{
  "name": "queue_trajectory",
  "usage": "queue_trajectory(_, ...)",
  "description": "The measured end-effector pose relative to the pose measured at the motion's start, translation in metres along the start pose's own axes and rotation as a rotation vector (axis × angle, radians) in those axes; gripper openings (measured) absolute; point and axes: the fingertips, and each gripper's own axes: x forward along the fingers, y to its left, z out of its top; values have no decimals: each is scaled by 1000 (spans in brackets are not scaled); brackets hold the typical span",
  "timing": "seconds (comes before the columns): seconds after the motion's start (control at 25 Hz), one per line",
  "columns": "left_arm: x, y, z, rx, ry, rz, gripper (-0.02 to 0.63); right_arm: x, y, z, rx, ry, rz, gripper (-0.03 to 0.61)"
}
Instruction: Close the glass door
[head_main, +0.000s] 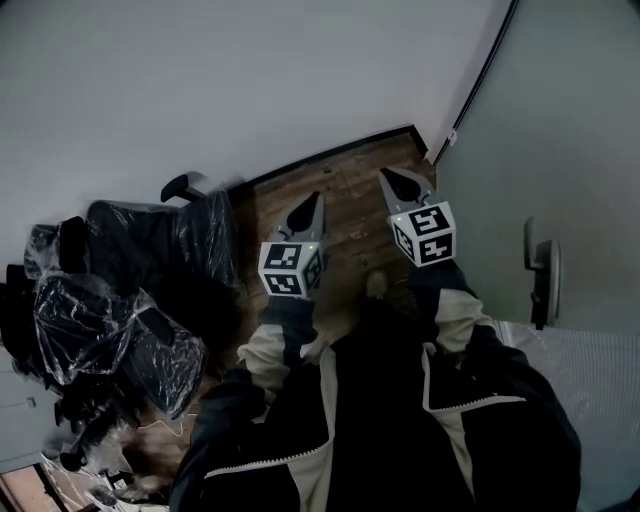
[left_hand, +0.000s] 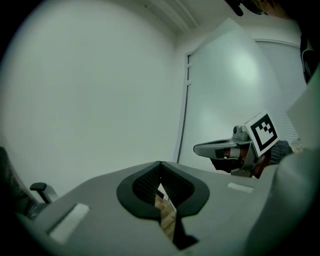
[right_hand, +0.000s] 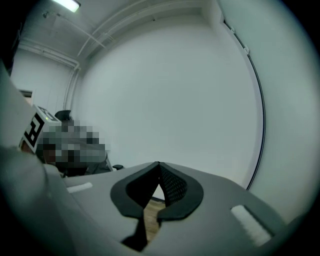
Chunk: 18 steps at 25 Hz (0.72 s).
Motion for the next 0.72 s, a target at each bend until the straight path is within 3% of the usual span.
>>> queue_trajectory(0.12, 47, 2, 5, 17, 31, -36, -2, 17, -49, 13, -91, -9, -78, 5)
queue_trajectory(0.32, 133, -22, 36, 58, 35, -121, -2, 23, -139, 30, -7, -59, -183, 5)
queue_trajectory(0.52, 201, -77, 52, 97, 59, -315, -2, 2, -194, 5, 104, -33, -316, 5)
queue_trajectory(0.72, 249, -136, 50, 141, 106, -530, -2, -31, -235, -8, 128, 14, -479, 5)
